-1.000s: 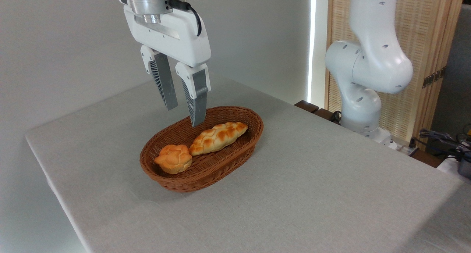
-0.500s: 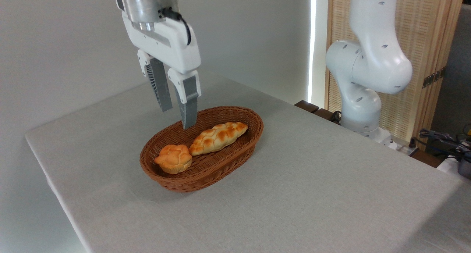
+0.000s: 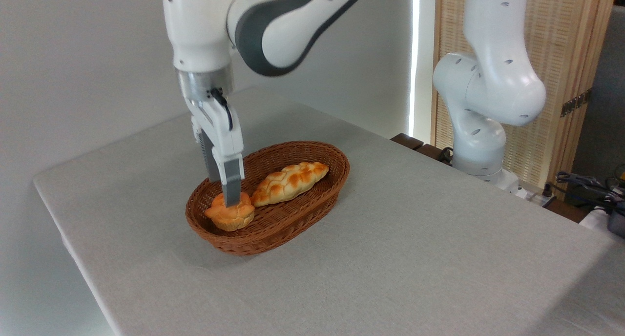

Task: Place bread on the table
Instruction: 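Close the gripper on the small round roll inside the basket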

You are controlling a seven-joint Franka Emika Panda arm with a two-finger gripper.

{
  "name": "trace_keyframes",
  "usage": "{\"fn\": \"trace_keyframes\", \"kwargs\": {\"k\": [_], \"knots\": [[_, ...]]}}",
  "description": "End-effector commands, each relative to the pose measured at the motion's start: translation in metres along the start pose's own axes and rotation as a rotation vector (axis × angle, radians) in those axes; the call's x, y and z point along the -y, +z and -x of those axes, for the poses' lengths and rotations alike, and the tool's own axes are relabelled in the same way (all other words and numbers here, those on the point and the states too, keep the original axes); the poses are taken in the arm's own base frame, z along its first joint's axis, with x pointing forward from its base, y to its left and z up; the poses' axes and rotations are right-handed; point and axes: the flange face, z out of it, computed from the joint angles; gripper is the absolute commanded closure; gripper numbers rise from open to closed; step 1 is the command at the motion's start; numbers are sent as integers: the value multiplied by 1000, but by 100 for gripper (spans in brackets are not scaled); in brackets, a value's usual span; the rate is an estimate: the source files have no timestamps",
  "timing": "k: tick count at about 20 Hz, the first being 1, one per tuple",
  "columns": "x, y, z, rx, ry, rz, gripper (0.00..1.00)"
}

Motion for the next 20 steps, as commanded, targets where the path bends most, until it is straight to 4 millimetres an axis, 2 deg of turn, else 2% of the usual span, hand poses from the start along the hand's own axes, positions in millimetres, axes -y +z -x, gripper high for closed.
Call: {"fn": "trace_keyframes", "kwargs": {"k": [1, 6, 11, 12, 16, 17, 20], "knots": [[-3, 16, 12, 14, 75, 4, 0], [-2, 18, 12, 16, 93, 3, 0], [-1, 35, 14, 13, 113, -36, 2], [-1, 35, 14, 13, 113, -36, 16], [-1, 35, 15, 14, 113, -35, 55], [-1, 35, 15, 15, 113, -34, 60], [-2, 36, 15, 18, 110, -29, 62]]}}
